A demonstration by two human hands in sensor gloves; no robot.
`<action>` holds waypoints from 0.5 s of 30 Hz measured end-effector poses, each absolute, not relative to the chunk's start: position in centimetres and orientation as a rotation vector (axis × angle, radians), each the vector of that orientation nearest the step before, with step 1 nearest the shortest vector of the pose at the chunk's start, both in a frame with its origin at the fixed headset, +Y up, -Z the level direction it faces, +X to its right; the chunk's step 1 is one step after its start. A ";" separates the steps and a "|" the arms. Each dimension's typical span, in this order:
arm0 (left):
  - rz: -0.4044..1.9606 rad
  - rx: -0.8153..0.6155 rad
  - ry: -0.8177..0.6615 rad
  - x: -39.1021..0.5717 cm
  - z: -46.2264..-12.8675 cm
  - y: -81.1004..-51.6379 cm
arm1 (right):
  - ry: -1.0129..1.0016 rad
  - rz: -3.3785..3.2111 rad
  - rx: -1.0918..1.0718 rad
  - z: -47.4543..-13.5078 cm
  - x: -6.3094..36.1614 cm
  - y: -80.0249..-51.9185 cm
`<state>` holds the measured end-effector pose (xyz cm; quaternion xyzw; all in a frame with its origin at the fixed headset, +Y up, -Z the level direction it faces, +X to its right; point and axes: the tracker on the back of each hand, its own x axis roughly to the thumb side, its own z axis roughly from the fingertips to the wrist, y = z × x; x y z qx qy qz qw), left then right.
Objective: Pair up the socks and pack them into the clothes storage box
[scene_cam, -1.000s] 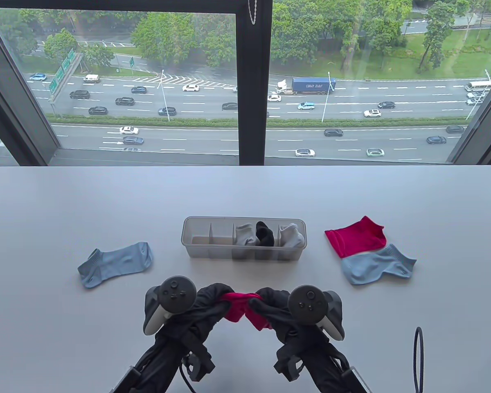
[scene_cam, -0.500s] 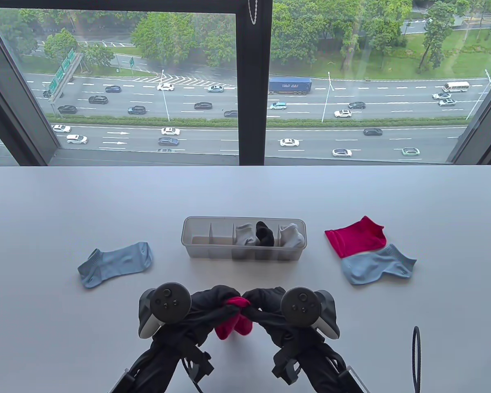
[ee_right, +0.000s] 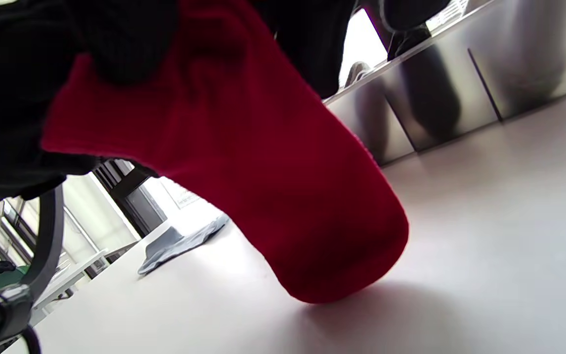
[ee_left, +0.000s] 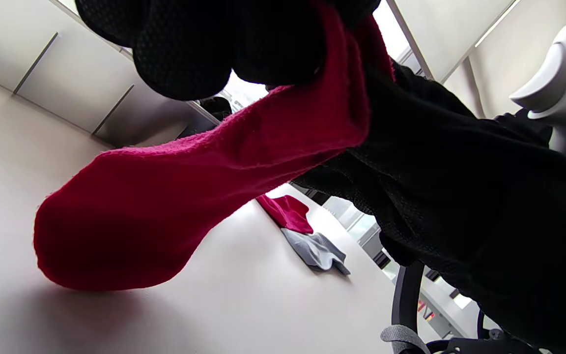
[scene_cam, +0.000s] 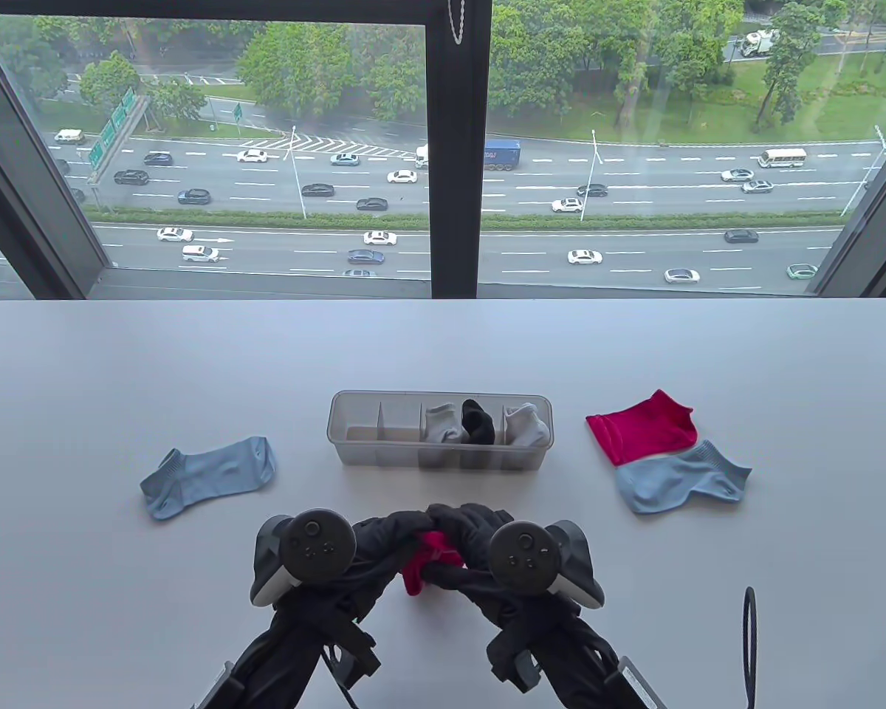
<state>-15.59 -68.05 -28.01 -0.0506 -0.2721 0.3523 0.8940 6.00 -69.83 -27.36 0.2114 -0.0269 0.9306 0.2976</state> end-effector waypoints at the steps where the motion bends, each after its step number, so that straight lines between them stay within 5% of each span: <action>1: 0.759 -0.078 -0.537 -16.1 -28.0 -68.1 | -0.076 2.450 0.591 -27.6 6.5 -69.9; 3: 0.881 -0.031 -0.506 -17.4 -28.5 -68.4 | -0.028 2.395 0.515 -27.9 7.7 -70.1; 8: 0.785 -0.581 -0.591 -16.9 -29.2 -70.8 | 0.201 2.018 0.480 -28.6 8.1 -71.0; 9: 0.798 -0.553 -0.595 -16.5 -29.3 -71.1 | 0.278 1.957 0.517 -28.7 7.8 -71.2; 12: 1.039 -0.170 -0.451 -17.1 -29.6 -70.4 | 0.293 2.016 0.452 -28.9 8.1 -71.7; 15: 1.191 -0.184 -0.433 -17.8 -29.4 -70.1 | 0.227 2.160 0.365 -29.2 9.2 -71.9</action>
